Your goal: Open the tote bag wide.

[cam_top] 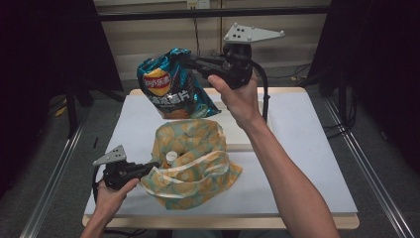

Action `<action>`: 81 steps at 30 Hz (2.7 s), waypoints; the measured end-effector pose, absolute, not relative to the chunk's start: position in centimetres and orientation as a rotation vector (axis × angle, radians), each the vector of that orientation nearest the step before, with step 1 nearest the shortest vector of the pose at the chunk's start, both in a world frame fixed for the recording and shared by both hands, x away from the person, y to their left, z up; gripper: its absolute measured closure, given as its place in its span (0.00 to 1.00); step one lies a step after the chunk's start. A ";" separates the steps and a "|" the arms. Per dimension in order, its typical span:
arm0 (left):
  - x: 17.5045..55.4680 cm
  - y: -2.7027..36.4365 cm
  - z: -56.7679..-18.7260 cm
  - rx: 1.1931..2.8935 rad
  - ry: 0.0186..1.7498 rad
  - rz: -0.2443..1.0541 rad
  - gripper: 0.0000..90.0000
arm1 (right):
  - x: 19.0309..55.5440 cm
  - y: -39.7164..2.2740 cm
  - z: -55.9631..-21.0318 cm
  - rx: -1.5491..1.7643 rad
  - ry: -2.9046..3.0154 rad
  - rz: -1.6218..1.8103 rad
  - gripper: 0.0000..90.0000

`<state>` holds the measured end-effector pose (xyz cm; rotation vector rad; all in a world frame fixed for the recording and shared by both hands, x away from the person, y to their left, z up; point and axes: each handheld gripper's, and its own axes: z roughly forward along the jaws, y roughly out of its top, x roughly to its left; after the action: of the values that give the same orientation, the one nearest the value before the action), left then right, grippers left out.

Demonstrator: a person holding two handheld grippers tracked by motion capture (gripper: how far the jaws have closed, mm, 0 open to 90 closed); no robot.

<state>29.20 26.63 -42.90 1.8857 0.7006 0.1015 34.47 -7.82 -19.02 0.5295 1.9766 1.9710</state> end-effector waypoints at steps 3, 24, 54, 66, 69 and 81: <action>29.1 26.9 -42.9 1.870 0.700 0.099 0.97 | 35.0 -8.3 -19.2 0.559 1.967 1.959 1.00; 28.8 26.5 -42.4 1.834 0.717 0.120 0.64 | 42.0 -10.4 -23.9 0.740 2.009 1.885 1.00; 28.9 25.9 -42.5 1.821 0.727 0.130 0.50 | 46.6 -10.0 -31.1 0.932 2.110 1.785 1.00; 29.0 26.0 -42.6 1.823 0.732 0.144 0.50 | 48.2 -10.2 -33.5 1.021 2.136 1.736 1.00; 28.9 26.0 -42.7 1.827 0.735 0.145 0.50 | 48.6 -10.3 -33.9 1.038 2.136 1.730 1.00; 29.0 26.2 -42.8 1.833 0.729 0.148 0.50 | 51.1 -11.7 -34.8 1.133 2.098 1.651 1.00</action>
<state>28.99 26.17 -42.77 1.8330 0.7288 0.1477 51.06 -11.69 -34.82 1.1327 2.0981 1.6513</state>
